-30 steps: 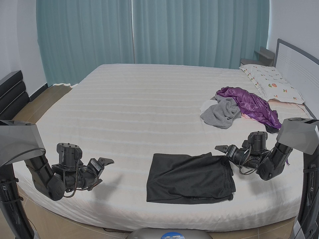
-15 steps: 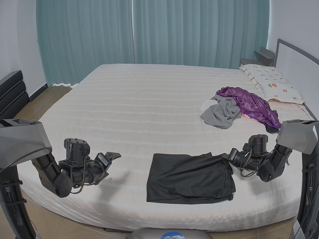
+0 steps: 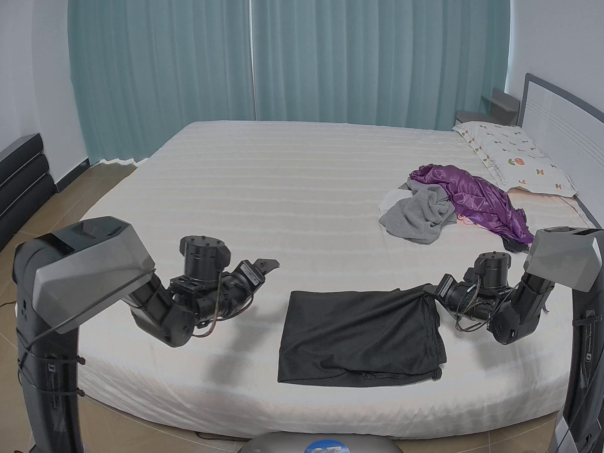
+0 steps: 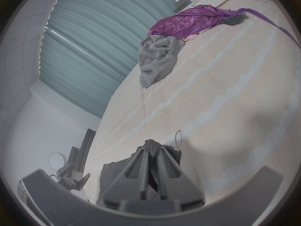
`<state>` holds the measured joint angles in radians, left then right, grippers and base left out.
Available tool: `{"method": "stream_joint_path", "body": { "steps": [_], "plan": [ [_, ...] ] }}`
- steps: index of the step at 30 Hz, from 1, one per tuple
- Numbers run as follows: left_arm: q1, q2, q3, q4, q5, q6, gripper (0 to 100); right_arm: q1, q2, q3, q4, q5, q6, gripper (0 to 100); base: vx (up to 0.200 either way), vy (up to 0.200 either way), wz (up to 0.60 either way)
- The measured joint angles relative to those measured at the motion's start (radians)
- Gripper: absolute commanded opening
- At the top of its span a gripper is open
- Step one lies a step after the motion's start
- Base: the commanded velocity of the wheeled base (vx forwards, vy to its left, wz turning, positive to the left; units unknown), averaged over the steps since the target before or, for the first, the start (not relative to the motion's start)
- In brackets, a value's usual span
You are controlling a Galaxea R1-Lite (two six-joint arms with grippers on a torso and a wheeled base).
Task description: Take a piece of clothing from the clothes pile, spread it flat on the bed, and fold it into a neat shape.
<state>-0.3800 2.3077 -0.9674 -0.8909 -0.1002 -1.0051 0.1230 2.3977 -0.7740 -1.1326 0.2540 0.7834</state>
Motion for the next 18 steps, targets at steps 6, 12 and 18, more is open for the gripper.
{"method": "stream_joint_path", "body": {
  "steps": [6, 12, 18],
  "plan": [
    [-0.056, 0.094, -0.194, 0.144, 0.038, 0.039, 100, -0.002, 0.0, 0.01, -0.026, 0.001, 0.062, 100, 0.0, 0.0, 0.0],
    [-0.103, 0.16, -0.306, 0.216, 0.054, 0.056, 100, 0.001, -0.003, 0.07, -0.14, 0.002, 0.097, 100, 0.0, 0.0, 0.0],
    [-0.125, 0.209, -0.398, 0.277, 0.073, 0.059, 100, 0.005, -0.003, 0.112, -0.176, 0.001, 0.102, 100, 0.0, 0.0, 0.0]
  ]
}}
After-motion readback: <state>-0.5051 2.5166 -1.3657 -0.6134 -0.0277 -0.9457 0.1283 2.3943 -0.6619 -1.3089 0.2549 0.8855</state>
